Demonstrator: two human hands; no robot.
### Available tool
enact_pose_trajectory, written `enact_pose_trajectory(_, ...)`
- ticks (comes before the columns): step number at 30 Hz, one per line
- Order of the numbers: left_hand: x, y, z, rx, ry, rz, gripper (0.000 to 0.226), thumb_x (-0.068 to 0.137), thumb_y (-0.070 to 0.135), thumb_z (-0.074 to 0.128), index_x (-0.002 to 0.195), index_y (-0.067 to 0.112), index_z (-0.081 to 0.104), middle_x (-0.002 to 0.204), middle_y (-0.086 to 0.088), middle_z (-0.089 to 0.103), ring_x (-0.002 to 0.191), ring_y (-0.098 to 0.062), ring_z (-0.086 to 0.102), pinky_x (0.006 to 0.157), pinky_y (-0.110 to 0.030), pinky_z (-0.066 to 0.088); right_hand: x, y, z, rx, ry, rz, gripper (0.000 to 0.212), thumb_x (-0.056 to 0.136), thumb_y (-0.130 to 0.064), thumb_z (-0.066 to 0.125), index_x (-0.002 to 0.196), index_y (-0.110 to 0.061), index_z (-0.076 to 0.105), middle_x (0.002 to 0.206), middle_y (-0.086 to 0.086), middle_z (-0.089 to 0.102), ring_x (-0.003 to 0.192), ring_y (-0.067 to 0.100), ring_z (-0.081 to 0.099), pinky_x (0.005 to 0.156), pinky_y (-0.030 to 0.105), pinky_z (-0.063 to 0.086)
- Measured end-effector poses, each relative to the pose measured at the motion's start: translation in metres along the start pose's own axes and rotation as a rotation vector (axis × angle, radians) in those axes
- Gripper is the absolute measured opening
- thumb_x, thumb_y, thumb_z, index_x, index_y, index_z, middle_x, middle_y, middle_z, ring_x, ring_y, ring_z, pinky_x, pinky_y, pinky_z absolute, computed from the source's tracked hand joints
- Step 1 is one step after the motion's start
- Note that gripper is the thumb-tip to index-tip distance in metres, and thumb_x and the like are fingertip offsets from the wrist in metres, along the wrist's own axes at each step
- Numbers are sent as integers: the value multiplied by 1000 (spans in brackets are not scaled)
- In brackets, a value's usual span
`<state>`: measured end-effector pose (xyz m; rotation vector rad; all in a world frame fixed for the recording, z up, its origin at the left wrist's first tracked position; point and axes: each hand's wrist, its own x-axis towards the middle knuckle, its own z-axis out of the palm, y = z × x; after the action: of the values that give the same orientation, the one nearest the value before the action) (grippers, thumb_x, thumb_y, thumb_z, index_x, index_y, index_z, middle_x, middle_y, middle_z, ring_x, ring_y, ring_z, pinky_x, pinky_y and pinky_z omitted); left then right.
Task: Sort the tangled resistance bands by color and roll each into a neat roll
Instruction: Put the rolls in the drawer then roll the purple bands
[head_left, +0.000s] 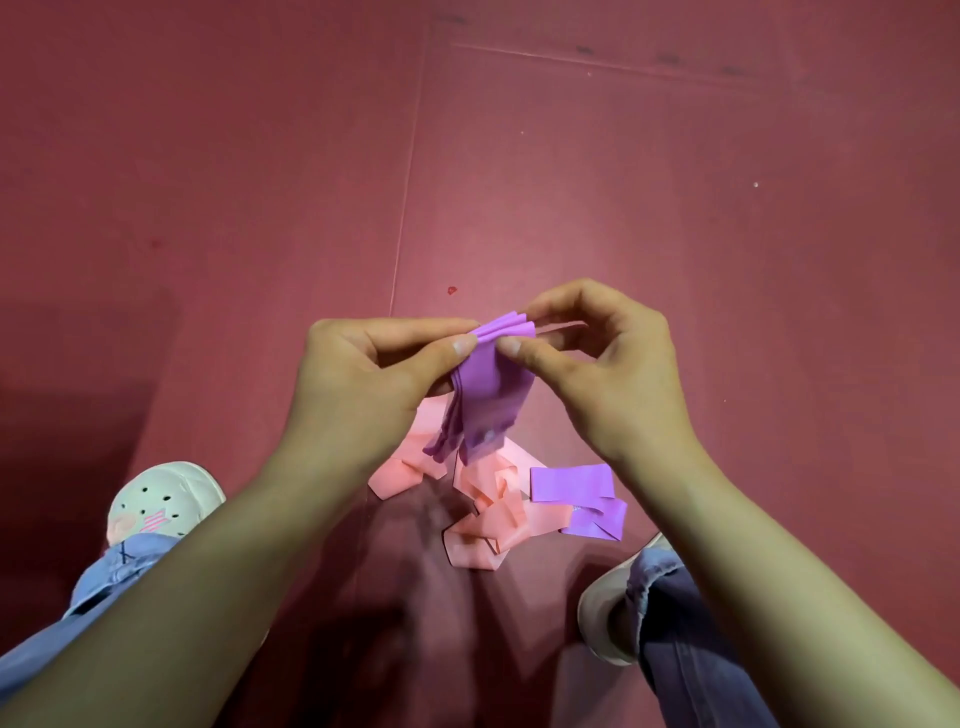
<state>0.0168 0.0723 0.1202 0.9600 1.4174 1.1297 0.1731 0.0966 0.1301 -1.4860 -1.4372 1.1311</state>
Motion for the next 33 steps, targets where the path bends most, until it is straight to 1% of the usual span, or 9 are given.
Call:
enact_pose_trajectory(2,0,0,0,4,1,-9,14,82,2,70,92,9,77,84,-1,76,74,-9,70,69,-19,56,0,2,1,-10,22,-14,29,69,-5,81,67,-26,61,61,-17,62,59,2,56,59,16,44)
enact_pose_trajectory(6,0,0,-1,89,5,9,17,82,4,71,95,12,77,88,1,77,85,-13,73,85,-34,58,0,6,3,-22,41,-21,29,68,-8,83,63,-25,59,55,-16,59,55,0,54,55,13,42)
enact_pose_trajectory(9,1,0,-1,150,-1,33,18,83,5,71,96,16,77,91,2,76,89,-12,72,89,-39,56,1,7,3,-23,38,-16,30,69,-8,83,60,-22,57,52,-17,57,53,0,53,54,13,40)
enact_pose_trajectory(11,1,0,-1,179,0,50,18,83,7,71,97,17,77,92,4,76,90,-9,72,89,-36,56,2,7,3,-20,38,-20,32,69,-7,82,58,-22,55,50,-16,55,52,1,51,53,13,40)
enact_pose_trajectory(15,-2,0,4,189,-7,109,20,77,10,77,90,25,77,85,14,75,84,1,70,78,-16,53,4,8,1,-10,47,-20,33,70,-9,82,57,-21,54,52,-13,54,51,2,49,52,13,38)
enact_pose_trajectory(21,-2,-6,17,226,45,125,26,73,17,81,99,17,77,88,7,76,86,-5,71,80,-22,56,4,12,-6,18,51,6,30,71,-9,82,59,-16,55,54,-8,54,48,0,43,49,11,35)
enact_pose_trajectory(25,2,-12,26,250,91,164,20,79,10,75,86,28,77,85,14,75,82,-2,71,80,-27,57,5,17,-14,35,27,43,29,70,-9,83,61,-15,56,59,-2,53,54,8,44,52,16,38)
enact_pose_trajectory(29,5,-33,35,321,87,134,16,79,6,74,87,20,78,85,10,74,68,13,63,69,-7,49,-2,36,-25,78,-68,138,23,72,-1,80,70,-13,60,61,-1,55,53,3,49,53,13,42)
enact_pose_trajectory(33,7,-62,40,425,33,90,18,78,6,75,94,14,78,86,1,76,67,8,62,71,-10,49,2,77,-31,10,-183,334,23,73,0,78,89,-9,65,88,14,64,76,17,59,69,21,50)
